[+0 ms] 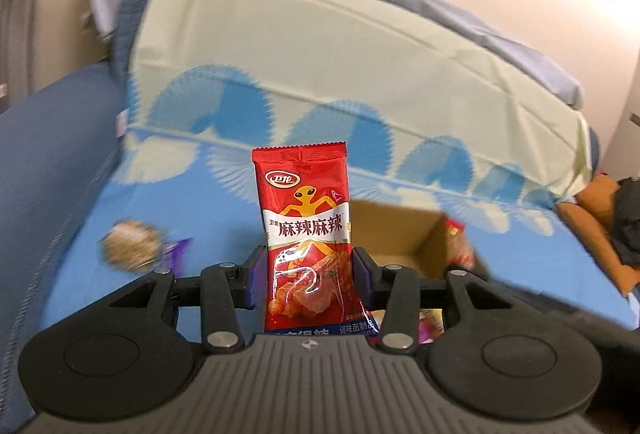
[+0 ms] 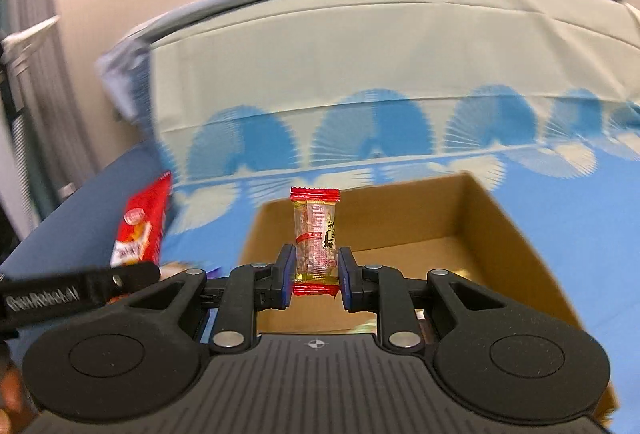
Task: Organize snacks
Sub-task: 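Carry the candy and spicy strip pack over the cardboard box with both tools, then open both tools to drop the candy and spicy pack into the box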
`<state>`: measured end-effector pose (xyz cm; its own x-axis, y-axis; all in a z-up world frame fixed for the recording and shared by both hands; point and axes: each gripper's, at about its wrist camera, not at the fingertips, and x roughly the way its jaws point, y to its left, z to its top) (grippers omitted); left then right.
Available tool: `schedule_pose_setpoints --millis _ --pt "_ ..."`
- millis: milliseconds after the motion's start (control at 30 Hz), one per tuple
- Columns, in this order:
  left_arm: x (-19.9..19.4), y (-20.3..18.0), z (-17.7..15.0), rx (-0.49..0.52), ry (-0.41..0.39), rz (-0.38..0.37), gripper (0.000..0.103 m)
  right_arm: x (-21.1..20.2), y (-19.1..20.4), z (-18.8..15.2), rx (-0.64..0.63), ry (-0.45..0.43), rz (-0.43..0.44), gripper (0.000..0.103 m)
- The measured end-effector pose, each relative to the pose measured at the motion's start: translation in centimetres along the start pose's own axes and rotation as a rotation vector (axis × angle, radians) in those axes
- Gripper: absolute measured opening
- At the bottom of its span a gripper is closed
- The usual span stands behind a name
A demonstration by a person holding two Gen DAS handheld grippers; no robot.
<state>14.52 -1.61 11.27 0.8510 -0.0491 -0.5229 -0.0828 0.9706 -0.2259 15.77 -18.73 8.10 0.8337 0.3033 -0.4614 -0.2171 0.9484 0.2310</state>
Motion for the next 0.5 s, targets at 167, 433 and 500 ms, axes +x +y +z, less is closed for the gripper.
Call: schedule_pose_setpoints --millis 167,433,500 --pt "1.7 -4.4 1.1 0.028 -0.017 -0.055 0.049 0.1 -2.9 0.0 0.060 -0.011 -0.066 0.023" --pt "2.1 -7.1 1.0 0.061 -0.024 -0.083 0.049 -0.1 -4.2 -0.3 0.085 -0.016 -0.092 0.023" --pt "1.9 -7.5 1.0 0.086 -0.034 -0.076 0.049 -0.1 -4.2 -0.3 0.085 -0.018 -0.092 0.023"
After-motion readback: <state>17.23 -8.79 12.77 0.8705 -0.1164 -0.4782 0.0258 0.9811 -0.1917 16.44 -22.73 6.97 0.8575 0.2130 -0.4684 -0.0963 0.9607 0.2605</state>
